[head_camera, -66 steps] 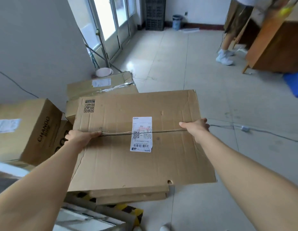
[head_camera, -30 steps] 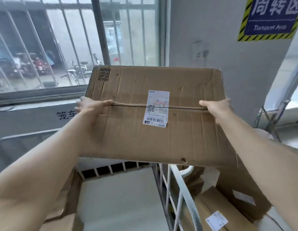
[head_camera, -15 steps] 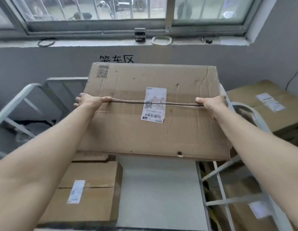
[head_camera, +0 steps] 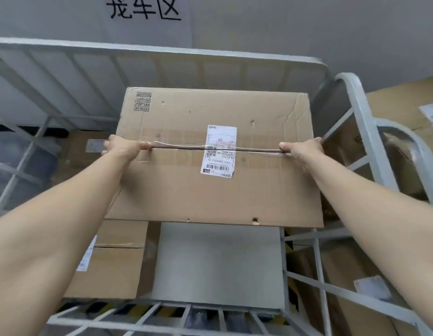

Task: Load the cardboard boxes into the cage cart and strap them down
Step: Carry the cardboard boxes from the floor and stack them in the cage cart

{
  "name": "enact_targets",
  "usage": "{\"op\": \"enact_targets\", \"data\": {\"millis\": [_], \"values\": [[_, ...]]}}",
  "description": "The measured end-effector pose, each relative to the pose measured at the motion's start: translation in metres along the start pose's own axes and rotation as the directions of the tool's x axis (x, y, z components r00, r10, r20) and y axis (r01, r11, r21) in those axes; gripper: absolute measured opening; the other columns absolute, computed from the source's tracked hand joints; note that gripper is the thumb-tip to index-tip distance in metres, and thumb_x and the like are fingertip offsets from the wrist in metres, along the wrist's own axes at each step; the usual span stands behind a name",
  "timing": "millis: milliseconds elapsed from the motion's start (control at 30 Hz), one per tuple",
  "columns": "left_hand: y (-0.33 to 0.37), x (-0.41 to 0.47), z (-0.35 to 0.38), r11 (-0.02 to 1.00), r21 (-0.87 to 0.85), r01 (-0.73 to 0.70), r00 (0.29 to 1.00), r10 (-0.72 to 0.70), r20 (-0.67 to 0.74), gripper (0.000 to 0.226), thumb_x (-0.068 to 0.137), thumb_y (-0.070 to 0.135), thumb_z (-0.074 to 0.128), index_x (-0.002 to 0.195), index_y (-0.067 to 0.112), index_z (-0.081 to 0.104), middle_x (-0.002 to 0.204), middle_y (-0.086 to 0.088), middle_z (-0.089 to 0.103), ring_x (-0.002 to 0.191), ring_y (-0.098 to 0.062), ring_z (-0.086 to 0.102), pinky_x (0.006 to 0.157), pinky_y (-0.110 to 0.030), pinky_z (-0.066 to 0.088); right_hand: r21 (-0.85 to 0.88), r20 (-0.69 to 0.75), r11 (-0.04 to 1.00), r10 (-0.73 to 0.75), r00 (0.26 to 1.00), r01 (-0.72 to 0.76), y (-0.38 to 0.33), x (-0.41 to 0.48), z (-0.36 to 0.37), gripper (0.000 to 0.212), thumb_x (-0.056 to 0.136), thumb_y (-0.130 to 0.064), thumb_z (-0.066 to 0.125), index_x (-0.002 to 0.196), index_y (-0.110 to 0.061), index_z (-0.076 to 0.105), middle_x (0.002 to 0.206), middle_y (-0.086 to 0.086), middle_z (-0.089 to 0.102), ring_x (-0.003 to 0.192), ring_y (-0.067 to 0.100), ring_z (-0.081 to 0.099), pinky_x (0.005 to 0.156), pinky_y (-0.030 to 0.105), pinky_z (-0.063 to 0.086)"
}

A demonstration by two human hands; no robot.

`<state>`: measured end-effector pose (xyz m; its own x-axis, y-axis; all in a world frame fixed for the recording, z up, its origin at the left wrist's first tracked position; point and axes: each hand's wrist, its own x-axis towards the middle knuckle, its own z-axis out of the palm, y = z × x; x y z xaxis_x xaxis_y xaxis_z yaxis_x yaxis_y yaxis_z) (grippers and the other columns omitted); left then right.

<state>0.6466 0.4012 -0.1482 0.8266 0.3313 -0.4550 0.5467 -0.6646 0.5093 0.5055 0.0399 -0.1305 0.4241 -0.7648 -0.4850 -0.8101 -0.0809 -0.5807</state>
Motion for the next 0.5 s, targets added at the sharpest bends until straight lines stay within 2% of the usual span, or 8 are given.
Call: {"op": "enact_targets", "data": {"millis": [133, 367, 500], "values": [[-0.011, 0.041, 0.04, 1.0, -0.021, 0.012, 1.0, -0.012, 0.0, 0.108, 0.062, 0.051, 0.083, 0.142, 0.004, 0.028, 0.147, -0.011, 0.031, 0.133, -0.033, 0.035, 0.11, -0.047, 0.031, -0.013, 0.026, 1.0, 0.029, 0.999, -0.029, 0.019, 0.037, 0.028, 0.099, 0.076, -0.039, 0.078, 0.146, -0.004, 0.017, 0.146, 0.016, 0.038, 0.129, 0.037, 0.044, 0.104, 0.044, 0.038], [-0.04, 0.115, 0.108, 0.999, -0.031, 0.025, 0.998, -0.023, 0.067, 0.096, 0.066, 0.039, 0.083, 0.14, 0.004, 0.033, 0.143, -0.014, 0.039, 0.13, -0.035, 0.041, 0.109, -0.046, 0.034, -0.04, 0.028, 0.997, 0.074, 0.997, -0.073, 0.054, 0.094, 0.097, 0.093, 0.078, -0.038, 0.077, 0.145, -0.004, 0.022, 0.145, 0.017, 0.04, 0.129, 0.036, 0.044, 0.105, 0.044, 0.038], [-0.06, 0.157, 0.144, 0.998, -0.046, 0.039, 0.994, -0.034, 0.104, 0.095, 0.068, 0.033, 0.083, 0.141, 0.004, 0.03, 0.144, -0.015, 0.039, 0.129, -0.034, 0.043, 0.108, -0.044, 0.035, -0.031, 0.042, 0.995, 0.091, 0.995, -0.09, 0.074, 0.126, 0.14, 0.087, 0.079, -0.033, 0.076, 0.142, -0.004, 0.024, 0.142, 0.018, 0.043, 0.126, 0.036, 0.045, 0.103, 0.044, 0.038]]}}
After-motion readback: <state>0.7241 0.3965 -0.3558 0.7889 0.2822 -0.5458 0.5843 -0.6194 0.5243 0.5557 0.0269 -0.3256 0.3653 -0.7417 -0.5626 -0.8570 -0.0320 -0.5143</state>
